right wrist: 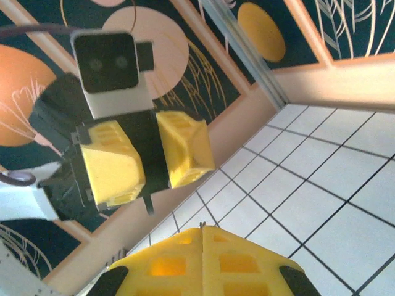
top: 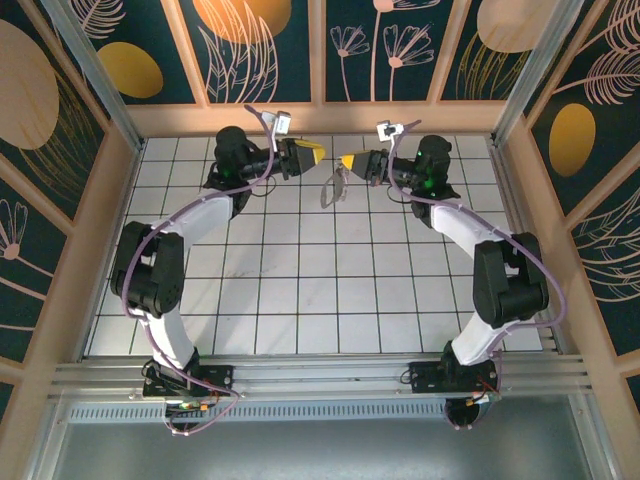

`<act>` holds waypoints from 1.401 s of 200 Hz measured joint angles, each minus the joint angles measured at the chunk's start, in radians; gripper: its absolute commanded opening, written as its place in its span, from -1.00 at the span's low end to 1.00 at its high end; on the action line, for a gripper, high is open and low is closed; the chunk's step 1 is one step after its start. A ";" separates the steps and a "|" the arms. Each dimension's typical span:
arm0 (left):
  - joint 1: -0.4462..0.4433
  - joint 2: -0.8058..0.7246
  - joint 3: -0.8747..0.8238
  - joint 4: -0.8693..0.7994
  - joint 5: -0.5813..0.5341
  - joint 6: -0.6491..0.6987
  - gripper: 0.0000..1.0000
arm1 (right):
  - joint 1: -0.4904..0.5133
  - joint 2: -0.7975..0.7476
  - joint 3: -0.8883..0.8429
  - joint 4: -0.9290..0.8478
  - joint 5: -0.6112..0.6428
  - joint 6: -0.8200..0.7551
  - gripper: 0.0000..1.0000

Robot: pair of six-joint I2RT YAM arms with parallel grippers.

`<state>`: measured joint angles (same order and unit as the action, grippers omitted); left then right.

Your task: Put the keys on the keyring

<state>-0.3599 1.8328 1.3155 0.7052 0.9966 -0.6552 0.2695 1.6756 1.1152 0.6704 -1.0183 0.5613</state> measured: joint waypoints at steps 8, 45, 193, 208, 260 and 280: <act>0.000 0.010 0.012 -0.016 0.019 0.009 -0.35 | 0.000 0.010 0.008 -0.020 -0.018 -0.009 -1.00; 0.000 0.047 0.024 -0.075 0.066 0.027 -0.34 | 0.000 0.022 0.010 -0.049 -0.064 -0.024 -1.00; 0.000 0.084 0.027 0.024 0.108 -0.057 -0.34 | 0.026 0.048 0.026 -0.021 -0.076 0.003 -1.00; 0.000 0.084 0.026 0.029 0.108 -0.057 -0.35 | 0.027 0.051 0.029 -0.017 -0.075 0.006 -1.00; -0.001 0.084 0.010 0.051 0.122 -0.061 -0.35 | 0.028 0.058 0.041 -0.013 -0.075 0.017 -1.00; -0.003 0.084 0.004 0.054 0.124 -0.061 -0.36 | 0.028 0.060 0.041 -0.004 -0.075 0.023 -1.00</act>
<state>-0.3634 1.9163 1.3193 0.7593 1.1210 -0.7162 0.2977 1.7355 1.1564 0.6666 -1.0935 0.5838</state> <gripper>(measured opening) 0.323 0.044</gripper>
